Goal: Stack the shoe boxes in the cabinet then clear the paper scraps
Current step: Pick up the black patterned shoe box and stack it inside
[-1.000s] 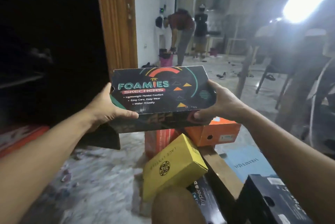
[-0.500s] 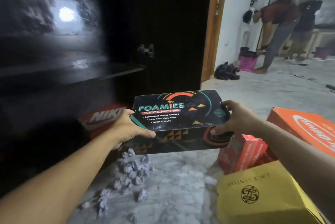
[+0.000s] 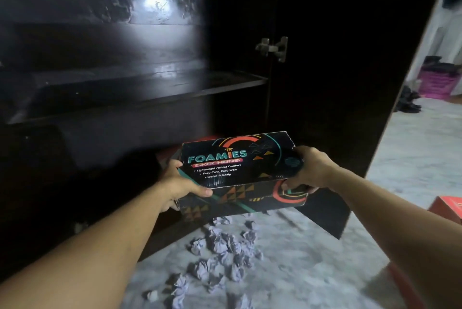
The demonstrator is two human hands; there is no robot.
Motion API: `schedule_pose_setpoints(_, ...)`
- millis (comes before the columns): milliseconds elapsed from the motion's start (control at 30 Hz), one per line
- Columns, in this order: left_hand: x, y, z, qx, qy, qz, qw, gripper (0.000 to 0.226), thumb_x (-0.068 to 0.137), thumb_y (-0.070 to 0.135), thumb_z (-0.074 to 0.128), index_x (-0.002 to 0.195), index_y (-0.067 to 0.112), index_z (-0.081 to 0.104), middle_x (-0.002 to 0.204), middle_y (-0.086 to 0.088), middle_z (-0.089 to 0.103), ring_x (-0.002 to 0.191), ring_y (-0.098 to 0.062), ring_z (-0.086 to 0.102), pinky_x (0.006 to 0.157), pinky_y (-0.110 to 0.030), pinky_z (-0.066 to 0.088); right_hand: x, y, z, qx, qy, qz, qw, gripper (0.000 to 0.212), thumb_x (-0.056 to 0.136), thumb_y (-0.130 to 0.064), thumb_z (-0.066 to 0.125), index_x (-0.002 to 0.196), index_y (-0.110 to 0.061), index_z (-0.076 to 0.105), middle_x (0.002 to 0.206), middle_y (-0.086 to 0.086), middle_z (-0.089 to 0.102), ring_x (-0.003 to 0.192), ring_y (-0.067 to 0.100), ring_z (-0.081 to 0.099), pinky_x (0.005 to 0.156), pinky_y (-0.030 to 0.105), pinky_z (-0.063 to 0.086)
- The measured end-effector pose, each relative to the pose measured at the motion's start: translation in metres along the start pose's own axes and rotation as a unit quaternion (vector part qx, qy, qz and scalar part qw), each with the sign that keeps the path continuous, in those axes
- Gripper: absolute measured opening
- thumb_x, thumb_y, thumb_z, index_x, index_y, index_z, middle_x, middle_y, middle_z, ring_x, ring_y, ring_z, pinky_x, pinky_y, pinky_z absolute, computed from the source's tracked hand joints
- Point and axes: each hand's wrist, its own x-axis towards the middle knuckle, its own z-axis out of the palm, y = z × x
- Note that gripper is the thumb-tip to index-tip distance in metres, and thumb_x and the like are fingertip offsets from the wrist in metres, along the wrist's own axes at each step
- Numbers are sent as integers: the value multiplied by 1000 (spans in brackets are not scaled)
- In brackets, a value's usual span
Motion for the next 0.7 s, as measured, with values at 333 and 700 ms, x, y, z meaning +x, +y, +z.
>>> schedule_pose_setpoints(333,115,-11,-27,-9,118,36,992,88,51,7,93,124,18,46,114,-4,62,112,-26,58,97,-51,48,136,-30,82,50,84,-76,992,64,70,-14,85,130,-21,63,118,7,67,107,22,64,92,28,52)
schedule_pose_setpoints(700,190,-42,-23,-7,221,79,972,76,75,18,82,142,16,47,140,-9,51,126,-26,51,97,-29,42,231,-34,144,64,198,-131,969,34,85,-10,66,119,-11,71,144,18,44,130,35,47,109,31,37)
